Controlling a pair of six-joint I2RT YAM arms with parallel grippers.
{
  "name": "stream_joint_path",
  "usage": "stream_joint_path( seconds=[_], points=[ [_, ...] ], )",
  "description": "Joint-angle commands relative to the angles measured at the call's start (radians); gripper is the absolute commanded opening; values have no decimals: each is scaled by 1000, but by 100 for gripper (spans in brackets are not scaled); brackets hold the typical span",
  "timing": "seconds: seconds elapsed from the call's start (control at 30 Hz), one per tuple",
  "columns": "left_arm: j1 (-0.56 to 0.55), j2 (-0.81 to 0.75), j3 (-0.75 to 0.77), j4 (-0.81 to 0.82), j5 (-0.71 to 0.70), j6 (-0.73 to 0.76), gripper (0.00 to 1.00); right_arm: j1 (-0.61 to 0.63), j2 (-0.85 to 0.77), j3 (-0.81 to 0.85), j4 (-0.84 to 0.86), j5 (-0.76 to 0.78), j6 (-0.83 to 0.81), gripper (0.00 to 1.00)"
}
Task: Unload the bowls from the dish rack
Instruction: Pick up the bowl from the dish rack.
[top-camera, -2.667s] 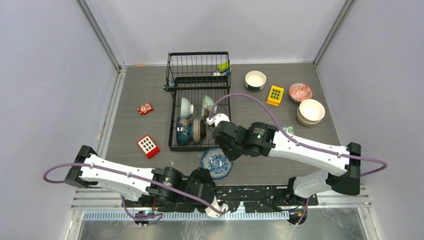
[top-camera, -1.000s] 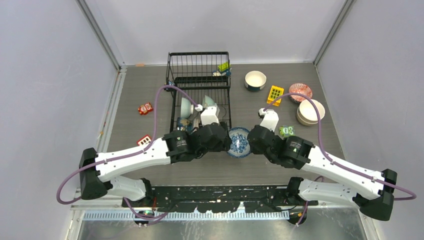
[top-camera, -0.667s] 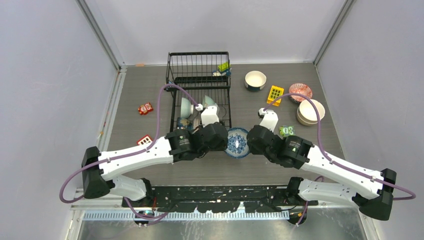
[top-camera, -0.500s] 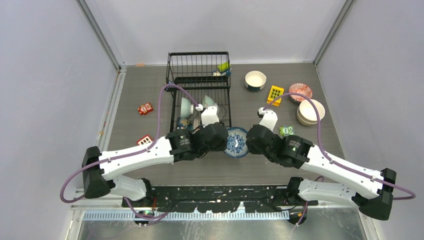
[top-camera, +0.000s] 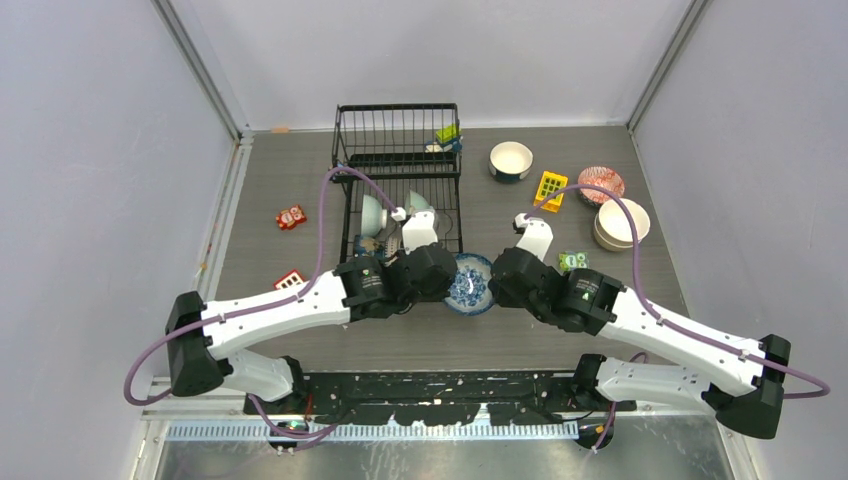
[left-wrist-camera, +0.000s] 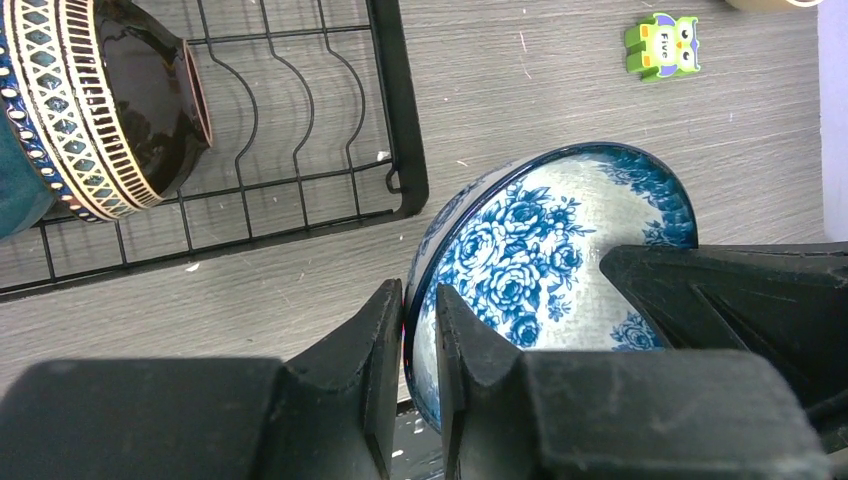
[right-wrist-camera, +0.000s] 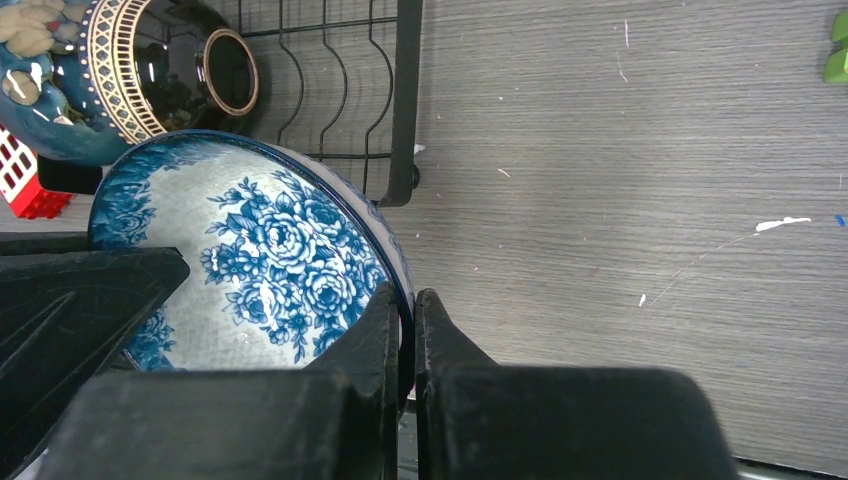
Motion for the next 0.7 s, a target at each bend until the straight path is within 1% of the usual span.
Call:
stream_joint_path(
  seconds=[0.0, 0.13, 0.2, 0.23, 0.3, 0.43, 0.5, 0.53, 0.6, 0.67],
  points=[
    [8, 6, 4, 14, -12, -3, 21, -2, -6, 66, 76, 9, 29, 1],
    [9, 15, 2, 13, -1, -4, 29, -1, -8, 71, 74, 5, 27, 1],
    [10, 16, 1, 13, 1, -3, 30, -1, -10, 73, 70, 9, 26, 1],
    [9, 17, 0, 13, 1, -4, 28, -2, -10, 74, 69, 9, 26, 1],
    [10, 17, -1, 14, 1, -4, 23, -2, -10, 75, 67, 9, 25, 1],
    [9, 17, -2, 19, 7, 0, 2, -2, -11, 74, 64, 12, 22, 1],
    [9, 16, -1, 21, 8, 1, 0, -2, -11, 74, 64, 12, 17, 1],
    [9, 16, 0, 21, 10, 1, 0, -1, -11, 75, 63, 11, 12, 2],
    [9, 14, 1, 22, 10, 1, 0, -2, -5, 83, 56, 11, -4, 16],
    [10, 13, 4, 20, 11, 2, 0, -2, 5, 94, 40, 14, -26, 27]
  ],
)
